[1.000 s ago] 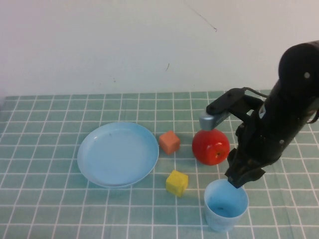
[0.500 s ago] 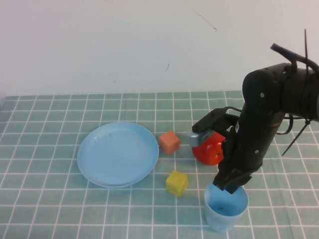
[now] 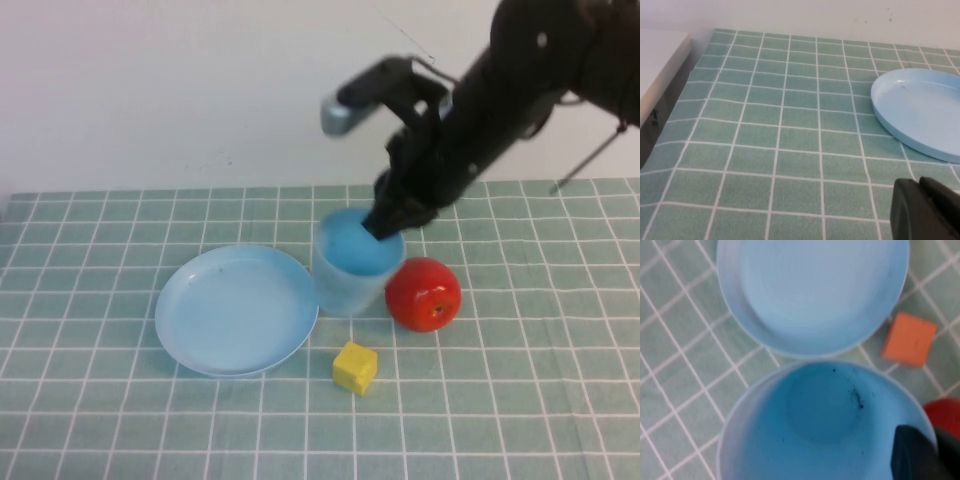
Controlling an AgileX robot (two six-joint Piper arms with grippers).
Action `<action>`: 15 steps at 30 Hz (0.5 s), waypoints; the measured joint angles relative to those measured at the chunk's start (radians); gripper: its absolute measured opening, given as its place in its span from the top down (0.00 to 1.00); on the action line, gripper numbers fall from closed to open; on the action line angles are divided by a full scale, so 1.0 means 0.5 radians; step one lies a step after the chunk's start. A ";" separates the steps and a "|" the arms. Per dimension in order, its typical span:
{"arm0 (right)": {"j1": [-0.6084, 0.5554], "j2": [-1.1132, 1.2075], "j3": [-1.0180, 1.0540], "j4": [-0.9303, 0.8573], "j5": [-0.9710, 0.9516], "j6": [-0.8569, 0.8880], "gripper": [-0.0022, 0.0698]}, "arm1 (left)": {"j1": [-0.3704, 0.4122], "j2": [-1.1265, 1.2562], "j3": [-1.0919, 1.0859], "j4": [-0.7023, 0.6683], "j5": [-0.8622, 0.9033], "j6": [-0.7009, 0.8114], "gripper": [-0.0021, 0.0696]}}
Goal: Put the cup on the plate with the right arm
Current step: Place the cup on the plate
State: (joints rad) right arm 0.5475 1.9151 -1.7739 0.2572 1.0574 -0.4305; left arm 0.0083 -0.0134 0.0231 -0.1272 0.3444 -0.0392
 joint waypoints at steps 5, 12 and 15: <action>0.029 0.247 -0.470 0.057 0.129 -0.023 0.95 | 0.000 0.000 0.000 0.000 0.000 0.000 0.97; 0.120 0.747 -0.991 0.073 0.288 -0.058 0.95 | 0.000 0.000 0.000 0.000 0.000 0.000 0.97; 0.155 0.939 -1.159 0.073 0.296 -0.071 0.95 | 0.000 0.000 0.000 0.000 0.000 0.000 0.97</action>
State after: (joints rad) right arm 0.6251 2.3847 -2.3534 0.2937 1.2056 -0.4661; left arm 0.0083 -0.0134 0.0231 -0.1272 0.3444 -0.0392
